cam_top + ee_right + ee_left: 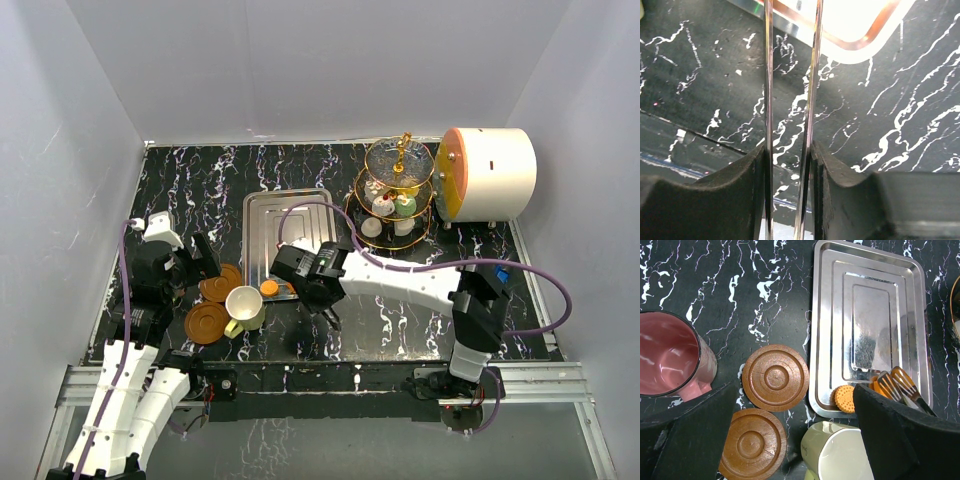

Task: Serve the afternoon tea
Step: Adjust the dessert on the tray.

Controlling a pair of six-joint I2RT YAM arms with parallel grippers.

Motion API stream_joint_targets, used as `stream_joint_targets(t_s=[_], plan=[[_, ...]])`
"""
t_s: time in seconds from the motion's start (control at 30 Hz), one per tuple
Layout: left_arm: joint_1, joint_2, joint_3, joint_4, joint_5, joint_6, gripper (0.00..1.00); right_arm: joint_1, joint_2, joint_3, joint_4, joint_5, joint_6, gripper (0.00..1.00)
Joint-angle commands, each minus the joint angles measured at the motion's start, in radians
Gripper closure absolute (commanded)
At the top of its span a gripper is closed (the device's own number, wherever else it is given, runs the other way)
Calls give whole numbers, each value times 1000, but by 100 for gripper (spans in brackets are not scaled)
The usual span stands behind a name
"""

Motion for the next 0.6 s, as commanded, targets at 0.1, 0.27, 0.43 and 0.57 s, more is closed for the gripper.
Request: stream_joint_targets(t_s=[0.1, 0.27, 0.43, 0.57], plan=[[-2, -12, 24, 0, 2, 9, 1, -44, -7, 54, 31, 77, -105, 70], [-2, -15, 24, 0, 2, 8, 1, -61, 25, 87, 42, 60, -151, 69], [-2, -18, 25, 0, 0, 8, 1, -61, 6, 91, 50, 42, -135, 66], [-2, -19, 24, 1, 3, 8, 1, -61, -45, 79, 47, 42, -106, 65]])
